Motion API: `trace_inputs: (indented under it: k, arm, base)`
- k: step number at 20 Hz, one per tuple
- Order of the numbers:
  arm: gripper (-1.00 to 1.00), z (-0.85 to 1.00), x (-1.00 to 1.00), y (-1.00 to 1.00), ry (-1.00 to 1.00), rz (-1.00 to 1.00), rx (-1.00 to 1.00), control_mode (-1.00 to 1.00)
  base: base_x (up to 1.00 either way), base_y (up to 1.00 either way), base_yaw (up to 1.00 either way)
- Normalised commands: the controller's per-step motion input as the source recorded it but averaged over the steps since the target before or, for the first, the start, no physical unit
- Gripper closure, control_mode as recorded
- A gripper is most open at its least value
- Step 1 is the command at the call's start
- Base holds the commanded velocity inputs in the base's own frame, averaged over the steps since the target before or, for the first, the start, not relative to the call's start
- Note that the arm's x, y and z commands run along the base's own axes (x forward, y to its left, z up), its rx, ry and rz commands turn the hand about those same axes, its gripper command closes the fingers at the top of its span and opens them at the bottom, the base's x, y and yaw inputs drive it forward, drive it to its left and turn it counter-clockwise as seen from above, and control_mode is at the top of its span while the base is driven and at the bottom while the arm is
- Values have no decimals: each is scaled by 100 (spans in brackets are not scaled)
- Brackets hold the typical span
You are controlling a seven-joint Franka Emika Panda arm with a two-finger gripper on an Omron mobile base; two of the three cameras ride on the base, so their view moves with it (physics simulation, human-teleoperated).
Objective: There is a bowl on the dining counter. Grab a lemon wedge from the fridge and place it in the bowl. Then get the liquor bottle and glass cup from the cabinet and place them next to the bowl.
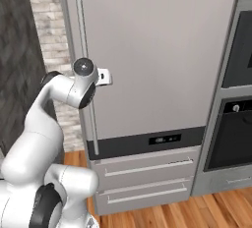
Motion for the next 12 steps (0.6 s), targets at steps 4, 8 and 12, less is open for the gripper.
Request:
trace_inputs:
  k: [4, 8, 12]
  arm:
    - [-100, 0, 32, 19, 0, 4, 0, -100]
    - [-100, 0, 38, 13, 0, 3, 0, -100]
    - [-100, 0, 44, 11, 0, 3, 0, -100]
  base:
    - [0, 0, 0]
    - [0, 0, 0]
    - [0, 0, 0]
